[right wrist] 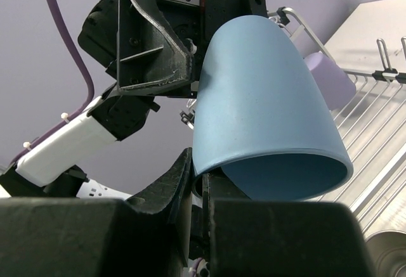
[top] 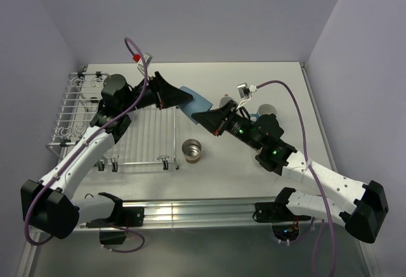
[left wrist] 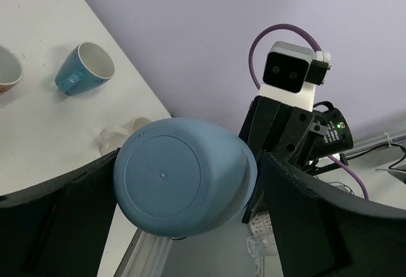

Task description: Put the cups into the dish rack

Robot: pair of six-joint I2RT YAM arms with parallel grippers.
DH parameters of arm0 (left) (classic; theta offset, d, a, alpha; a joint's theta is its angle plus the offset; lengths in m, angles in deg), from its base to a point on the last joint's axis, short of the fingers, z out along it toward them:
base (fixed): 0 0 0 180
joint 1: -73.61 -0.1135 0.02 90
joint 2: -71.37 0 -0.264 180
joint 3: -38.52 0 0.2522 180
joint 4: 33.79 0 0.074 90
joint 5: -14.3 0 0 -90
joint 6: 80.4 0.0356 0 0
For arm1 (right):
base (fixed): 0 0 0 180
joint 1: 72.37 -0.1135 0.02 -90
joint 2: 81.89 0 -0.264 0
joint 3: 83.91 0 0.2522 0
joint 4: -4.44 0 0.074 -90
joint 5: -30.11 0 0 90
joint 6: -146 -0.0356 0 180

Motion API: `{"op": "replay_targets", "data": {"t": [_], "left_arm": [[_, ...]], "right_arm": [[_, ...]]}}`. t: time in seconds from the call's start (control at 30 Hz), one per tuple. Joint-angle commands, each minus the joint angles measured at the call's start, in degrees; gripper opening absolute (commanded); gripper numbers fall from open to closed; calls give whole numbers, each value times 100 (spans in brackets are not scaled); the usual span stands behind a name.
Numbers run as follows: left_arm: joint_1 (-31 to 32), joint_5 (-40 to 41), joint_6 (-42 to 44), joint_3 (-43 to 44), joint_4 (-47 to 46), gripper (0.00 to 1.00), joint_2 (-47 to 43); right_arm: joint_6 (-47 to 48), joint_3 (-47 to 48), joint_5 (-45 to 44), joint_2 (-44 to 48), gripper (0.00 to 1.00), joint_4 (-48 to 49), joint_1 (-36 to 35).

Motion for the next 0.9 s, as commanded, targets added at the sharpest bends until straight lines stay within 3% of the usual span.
{"op": "replay_targets", "data": {"t": [0.0, 0.2, 0.3, 0.33, 0.43, 0.5, 0.53, 0.63, 0.87], "left_arm": [[37, -131, -45, 17, -292, 93, -116], [64, -96, 78, -9, -81, 74, -221], [64, -96, 96, 17, -63, 46, -248], [64, -104, 87, 35, -72, 32, -248], [73, -131, 52, 78, -89, 9, -283], [73, -105, 122, 140, -28, 0, -301], [73, -70, 149, 210, 77, 0, -335], [64, -34, 210, 359, 165, 0, -371], [55, 351, 605, 895, 823, 0, -345]], "right_arm": [[58, 294, 0, 37, 0, 413, 9], [172, 346, -115, 2, 0, 334, 9], [154, 355, -62, -50, 0, 352, 9], [146, 338, -53, -59, 0, 369, 9], [189, 303, -132, -59, 2, 291, 9], [207, 268, -246, -16, 11, 238, 9], [225, 224, -299, 11, 21, 220, 9], [242, 101, -545, 142, 38, 97, 9], [242, -163, -1169, 573, 56, -429, 27]]}}
